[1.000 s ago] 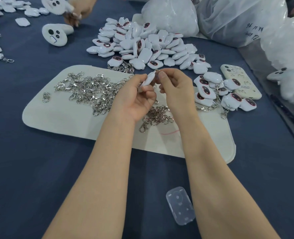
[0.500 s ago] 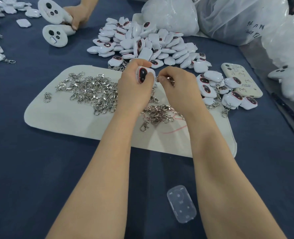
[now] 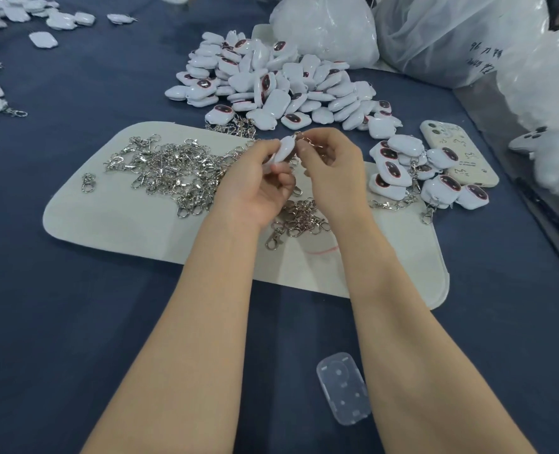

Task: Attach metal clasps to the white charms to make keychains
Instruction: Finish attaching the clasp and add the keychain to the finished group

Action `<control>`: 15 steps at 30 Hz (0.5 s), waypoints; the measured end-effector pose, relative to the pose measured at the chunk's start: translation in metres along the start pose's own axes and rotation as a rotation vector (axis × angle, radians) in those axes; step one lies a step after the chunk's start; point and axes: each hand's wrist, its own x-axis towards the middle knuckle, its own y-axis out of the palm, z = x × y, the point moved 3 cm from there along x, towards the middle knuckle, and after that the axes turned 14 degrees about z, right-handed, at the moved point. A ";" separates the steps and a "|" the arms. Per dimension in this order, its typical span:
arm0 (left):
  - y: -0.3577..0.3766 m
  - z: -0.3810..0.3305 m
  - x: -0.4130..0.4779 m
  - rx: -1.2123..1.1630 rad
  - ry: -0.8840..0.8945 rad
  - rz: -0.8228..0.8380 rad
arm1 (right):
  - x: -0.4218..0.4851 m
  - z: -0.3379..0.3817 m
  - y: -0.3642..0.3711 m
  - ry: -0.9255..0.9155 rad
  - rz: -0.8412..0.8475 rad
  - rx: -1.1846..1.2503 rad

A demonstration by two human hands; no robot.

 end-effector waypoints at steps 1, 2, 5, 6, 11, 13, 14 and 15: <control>0.000 0.001 0.000 -0.044 -0.015 0.016 | 0.000 0.000 0.000 -0.004 0.000 0.018; 0.000 0.001 0.000 -0.082 -0.024 0.029 | -0.001 0.001 0.000 -0.007 0.003 0.037; 0.000 0.001 -0.001 -0.165 -0.047 0.049 | -0.001 0.002 0.000 -0.014 -0.001 0.045; 0.000 0.001 -0.001 -0.173 -0.053 0.050 | -0.001 0.002 -0.001 -0.015 -0.007 0.026; 0.000 -0.005 -0.004 0.241 0.079 -0.106 | 0.001 0.004 -0.007 -0.027 0.023 -0.179; 0.000 -0.011 -0.005 0.555 0.194 -0.183 | 0.001 0.006 -0.011 -0.035 0.048 -0.285; 0.001 -0.012 -0.007 0.680 0.250 -0.195 | 0.001 0.007 -0.012 -0.041 0.057 -0.321; 0.003 -0.014 -0.008 0.770 0.309 -0.190 | 0.001 0.008 -0.012 -0.048 0.065 -0.354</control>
